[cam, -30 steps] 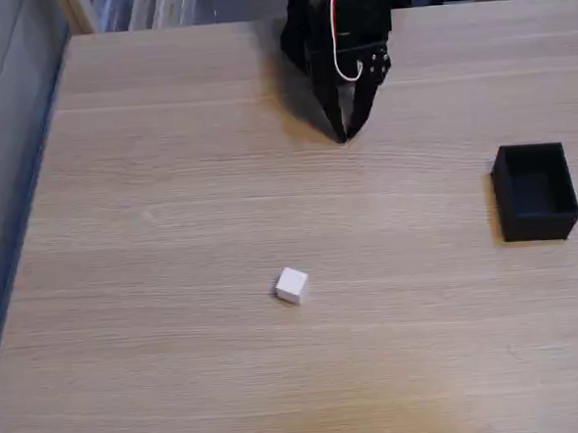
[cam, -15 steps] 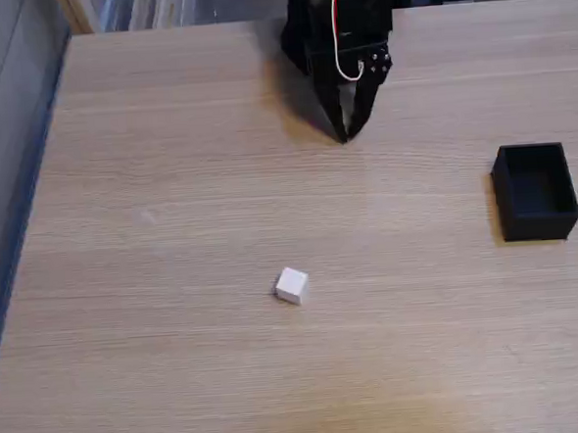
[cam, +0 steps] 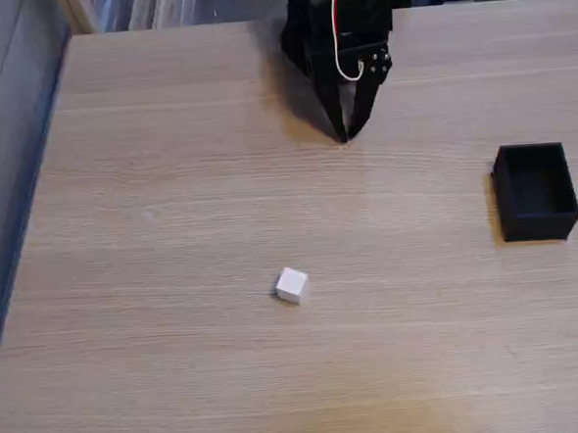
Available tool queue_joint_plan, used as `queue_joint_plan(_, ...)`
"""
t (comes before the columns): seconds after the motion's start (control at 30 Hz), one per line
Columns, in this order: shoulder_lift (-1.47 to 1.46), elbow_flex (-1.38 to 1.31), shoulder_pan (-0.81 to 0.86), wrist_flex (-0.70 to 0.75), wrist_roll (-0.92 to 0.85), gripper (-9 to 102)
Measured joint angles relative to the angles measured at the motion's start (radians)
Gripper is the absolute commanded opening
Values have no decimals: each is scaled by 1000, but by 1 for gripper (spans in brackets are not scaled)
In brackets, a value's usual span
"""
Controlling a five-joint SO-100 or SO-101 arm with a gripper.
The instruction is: Pick a white block and place it in the black box.
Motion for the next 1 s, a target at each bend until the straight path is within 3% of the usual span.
queue_joint_plan(0.73, -5, 0, -3, -2, -28, 0)
queue_joint_plan(1.0, -216, -144, -57, -51, 31, 0)
